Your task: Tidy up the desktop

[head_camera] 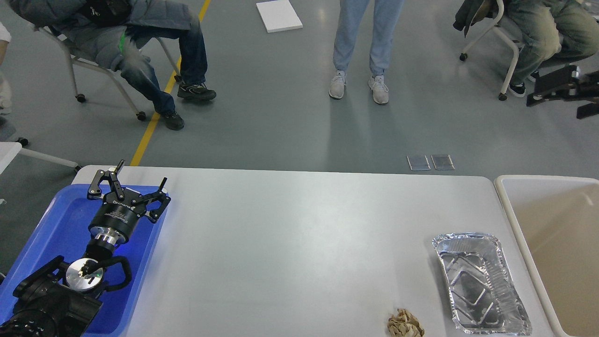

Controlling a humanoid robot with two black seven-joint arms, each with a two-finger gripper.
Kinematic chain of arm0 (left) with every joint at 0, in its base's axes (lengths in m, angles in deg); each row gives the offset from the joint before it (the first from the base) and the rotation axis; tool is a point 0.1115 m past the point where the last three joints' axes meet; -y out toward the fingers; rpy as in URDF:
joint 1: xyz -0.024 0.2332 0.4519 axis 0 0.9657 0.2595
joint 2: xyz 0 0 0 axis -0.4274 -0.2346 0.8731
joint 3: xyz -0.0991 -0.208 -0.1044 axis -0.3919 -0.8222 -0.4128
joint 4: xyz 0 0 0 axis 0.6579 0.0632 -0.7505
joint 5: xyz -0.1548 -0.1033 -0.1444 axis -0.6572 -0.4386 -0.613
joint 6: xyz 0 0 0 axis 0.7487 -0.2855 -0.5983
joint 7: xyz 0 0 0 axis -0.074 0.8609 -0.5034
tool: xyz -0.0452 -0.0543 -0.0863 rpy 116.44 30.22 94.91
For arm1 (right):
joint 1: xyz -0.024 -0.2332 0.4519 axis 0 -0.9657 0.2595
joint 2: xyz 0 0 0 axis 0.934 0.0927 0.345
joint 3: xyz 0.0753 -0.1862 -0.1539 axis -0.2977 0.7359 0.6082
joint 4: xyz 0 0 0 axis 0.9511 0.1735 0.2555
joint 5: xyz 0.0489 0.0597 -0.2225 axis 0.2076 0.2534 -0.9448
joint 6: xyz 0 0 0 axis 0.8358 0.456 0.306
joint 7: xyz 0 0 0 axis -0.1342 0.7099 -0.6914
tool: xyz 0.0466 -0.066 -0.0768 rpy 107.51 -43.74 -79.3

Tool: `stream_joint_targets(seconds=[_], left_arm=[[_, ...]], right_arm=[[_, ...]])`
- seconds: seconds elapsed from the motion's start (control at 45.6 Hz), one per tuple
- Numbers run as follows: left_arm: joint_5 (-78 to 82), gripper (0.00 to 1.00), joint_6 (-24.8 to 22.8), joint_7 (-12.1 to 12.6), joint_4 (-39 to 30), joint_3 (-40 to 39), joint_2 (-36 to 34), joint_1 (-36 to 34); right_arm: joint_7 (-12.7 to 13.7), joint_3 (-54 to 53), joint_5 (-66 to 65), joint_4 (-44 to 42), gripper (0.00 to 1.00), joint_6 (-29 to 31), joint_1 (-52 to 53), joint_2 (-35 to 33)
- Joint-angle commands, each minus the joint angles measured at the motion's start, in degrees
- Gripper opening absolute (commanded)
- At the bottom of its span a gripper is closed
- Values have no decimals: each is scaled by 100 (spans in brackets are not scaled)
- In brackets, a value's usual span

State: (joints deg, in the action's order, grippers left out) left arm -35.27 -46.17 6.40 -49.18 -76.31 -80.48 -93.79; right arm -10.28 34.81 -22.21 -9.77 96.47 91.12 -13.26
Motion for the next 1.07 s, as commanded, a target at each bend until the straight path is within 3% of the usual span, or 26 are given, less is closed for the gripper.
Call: stream_joint_targets(seconds=[0.0,0.263,0.614,1.052], left_arm=[[-3,100,0,0,0,-2,0,0],[-3,100,0,0,0,-2,0,0],[6,100,0,0,0,-2,0,0],[6,100,0,0,0,-2,0,0]], right_arm=[[28,128,27,223,100,217,169,358],[36,637,97,759,100,217,335,340],[36,971,106,2086,100,217,353,209],[36,1138,484,2201,100,217,388,191]])
